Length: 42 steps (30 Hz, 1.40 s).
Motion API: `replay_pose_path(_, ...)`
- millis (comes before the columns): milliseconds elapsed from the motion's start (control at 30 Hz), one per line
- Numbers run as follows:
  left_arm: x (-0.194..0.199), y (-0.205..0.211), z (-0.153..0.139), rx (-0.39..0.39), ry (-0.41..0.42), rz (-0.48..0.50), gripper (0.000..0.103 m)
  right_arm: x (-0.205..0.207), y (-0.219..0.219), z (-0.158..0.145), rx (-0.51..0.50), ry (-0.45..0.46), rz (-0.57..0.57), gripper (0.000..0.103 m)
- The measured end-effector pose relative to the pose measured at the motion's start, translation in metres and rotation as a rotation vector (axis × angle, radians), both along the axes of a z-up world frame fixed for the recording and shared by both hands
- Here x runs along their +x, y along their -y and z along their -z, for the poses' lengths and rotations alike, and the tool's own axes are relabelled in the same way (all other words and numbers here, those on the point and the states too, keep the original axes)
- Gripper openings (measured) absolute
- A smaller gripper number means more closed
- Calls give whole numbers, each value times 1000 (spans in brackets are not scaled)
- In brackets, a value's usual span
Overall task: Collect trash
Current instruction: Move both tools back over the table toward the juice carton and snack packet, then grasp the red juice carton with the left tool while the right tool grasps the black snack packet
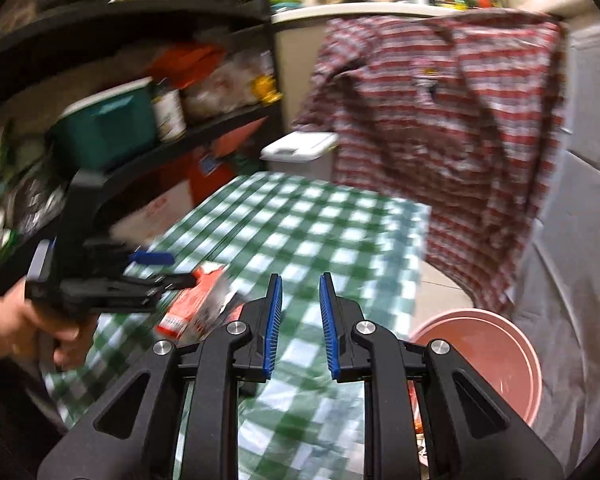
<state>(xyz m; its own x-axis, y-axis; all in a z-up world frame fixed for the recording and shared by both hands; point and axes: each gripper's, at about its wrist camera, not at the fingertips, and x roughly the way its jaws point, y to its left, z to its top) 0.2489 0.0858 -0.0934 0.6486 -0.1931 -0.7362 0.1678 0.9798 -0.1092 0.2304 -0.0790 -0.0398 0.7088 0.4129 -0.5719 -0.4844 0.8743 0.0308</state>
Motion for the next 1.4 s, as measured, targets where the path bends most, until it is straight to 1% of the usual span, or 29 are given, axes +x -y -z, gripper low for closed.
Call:
replay_pose_path(133, 3, 6, 11, 23, -38, 18, 57, -6, -27, 20, -65, -34, -125, 21)
replay_pose_path(267, 5, 7, 18, 23, -63, 28, 57, -12, -52, 45, -156, -76, -245, 25)
replay_pose_path(367, 7, 6, 23, 25, -79, 37, 57, -16, -66, 61, -221, -109, -307, 33)
replay_pose_path(500, 8, 5, 29, 32, -93, 45, 57, -14, -78, 79, -295, -131, -345, 33)
replay_pose_path(600, 8, 4, 30, 36, -93, 54, 57, -11, -81, 86, -326, -143, -344, 33)
replay_pose_path(667, 9, 2, 33, 33, -107, 50, 57, -7, -82, 89, -338, -149, -338, 33)
replay_pose_path(733, 11, 0, 36, 49, -118, 41, 57, -4, -81, 91, -344, -154, -330, 33)
replay_pose_path(767, 11, -2, 37, 41, -123, 41, 57, -2, -82, 91, -345, -155, -327, 33)
replay_pose_path(800, 12, -4, 37, 34, -126, 40, 56, -1, -81, 91, -347, -157, -322, 33)
replay_pose_path(833, 12, -5, 37, 31, -127, 39, 50, 0, -81, 92, -350, -160, -317, 33)
replay_pose_path(900, 12, -6, 37, 29, -126, 39, 48, 2, -80, 94, -354, -170, -308, 28)
replay_pose_path(967, 12, -7, 36, 27, -126, 38, 46, 3, -78, 95, -355, -178, -302, 14)
replay_pose_path(1067, 11, -7, 33, 30, -118, 32, 42, 5, -75, 92, -350, -172, -287, 5)
replay_pose_path(1400, 8, -17, 11, 21, -60, -23, 40, 7, -54, 68, -283, -143, -210, 4)
